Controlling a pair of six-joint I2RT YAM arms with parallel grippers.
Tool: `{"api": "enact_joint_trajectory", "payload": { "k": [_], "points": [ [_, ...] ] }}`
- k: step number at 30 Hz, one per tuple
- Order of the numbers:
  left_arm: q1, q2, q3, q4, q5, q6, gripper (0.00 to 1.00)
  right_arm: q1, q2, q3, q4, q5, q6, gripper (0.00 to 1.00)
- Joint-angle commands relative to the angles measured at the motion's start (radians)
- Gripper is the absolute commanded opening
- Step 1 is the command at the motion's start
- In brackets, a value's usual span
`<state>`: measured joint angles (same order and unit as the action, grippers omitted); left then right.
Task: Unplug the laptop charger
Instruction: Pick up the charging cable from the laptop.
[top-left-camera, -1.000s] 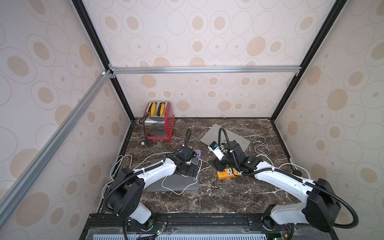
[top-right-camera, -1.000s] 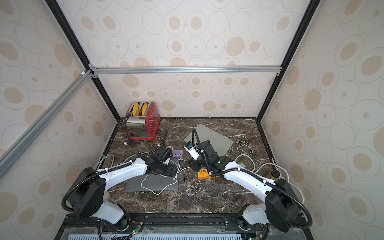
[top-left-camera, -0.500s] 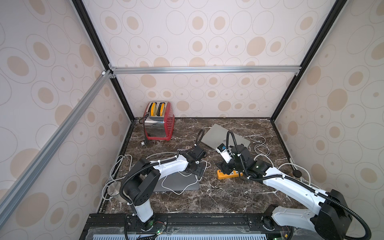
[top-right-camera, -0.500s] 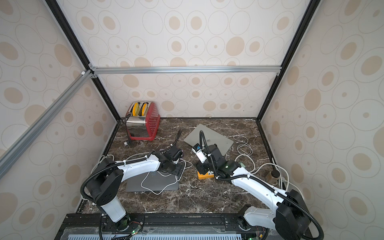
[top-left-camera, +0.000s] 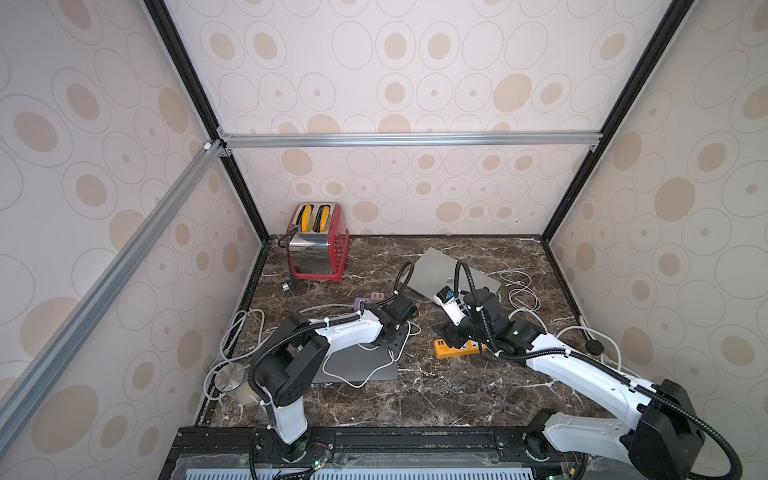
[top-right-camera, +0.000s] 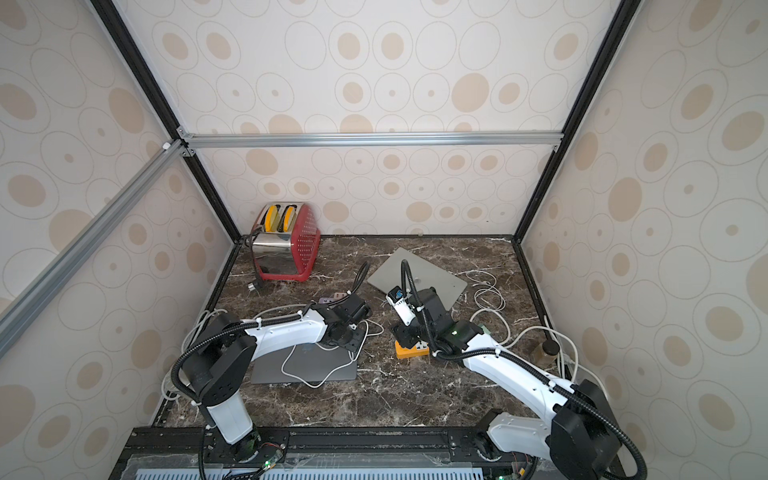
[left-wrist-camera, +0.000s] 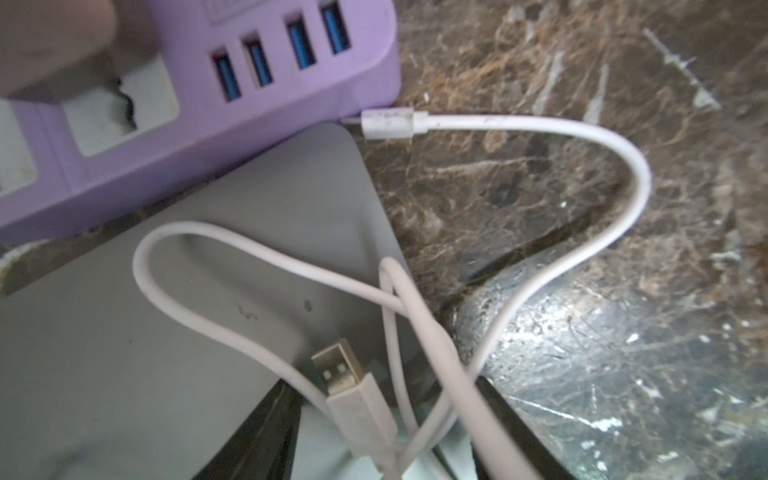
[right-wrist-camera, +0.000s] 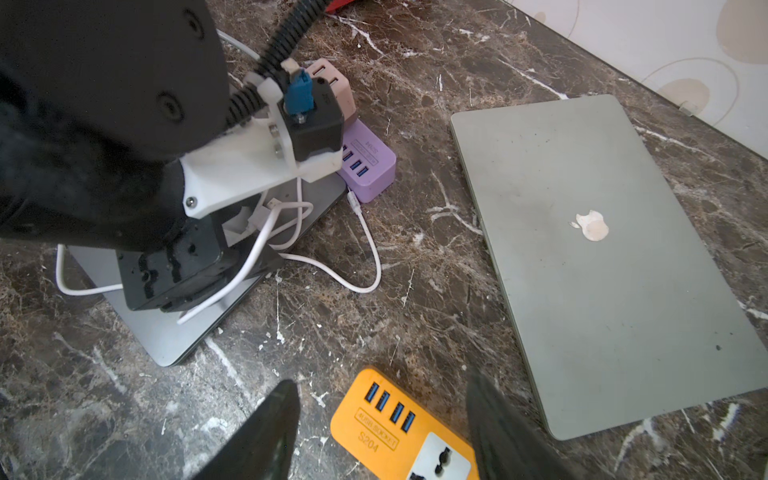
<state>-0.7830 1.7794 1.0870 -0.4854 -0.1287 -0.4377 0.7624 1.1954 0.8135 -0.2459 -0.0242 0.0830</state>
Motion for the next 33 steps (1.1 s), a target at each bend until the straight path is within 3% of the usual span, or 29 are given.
{"api": "enact_joint_trajectory", "payload": {
  "k": [1,6,13,14,15,19,24,29,33],
  "points": [
    [-0.006,0.021,0.016,-0.015,0.002,-0.01,0.53,-0.007,-0.014,-0.009,-0.013,-0.003,0.009,0.67],
    [-0.007,0.016,0.007,-0.019,0.028,-0.006,0.32,-0.008,-0.012,-0.008,-0.009,-0.006,0.01,0.67],
    [-0.006,-0.021,0.025,-0.037,0.101,0.018,0.15,-0.008,-0.004,-0.008,-0.004,-0.013,0.01,0.66],
    [-0.006,-0.035,0.046,-0.072,0.1,0.028,0.04,-0.008,-0.006,-0.008,-0.004,-0.013,0.01,0.66],
    [-0.004,-0.058,0.069,-0.11,0.091,0.038,0.0,-0.008,-0.01,-0.008,-0.006,-0.012,0.009,0.66],
    [0.022,-0.185,0.175,-0.305,0.07,0.087,0.0,-0.009,-0.03,-0.009,-0.014,-0.005,0.003,0.66],
    [0.144,-0.351,0.32,-0.494,0.096,0.09,0.0,-0.018,-0.038,0.0,-0.007,-0.008,0.001,0.67],
    [0.287,-0.354,0.48,-0.64,-0.062,0.107,0.0,-0.024,0.024,0.063,0.003,-0.041,-0.023,0.68],
    [0.431,-0.321,0.588,-0.648,-0.072,0.119,0.0,-0.025,0.122,0.173,-0.007,-0.095,-0.049,0.68]
  ]
}}
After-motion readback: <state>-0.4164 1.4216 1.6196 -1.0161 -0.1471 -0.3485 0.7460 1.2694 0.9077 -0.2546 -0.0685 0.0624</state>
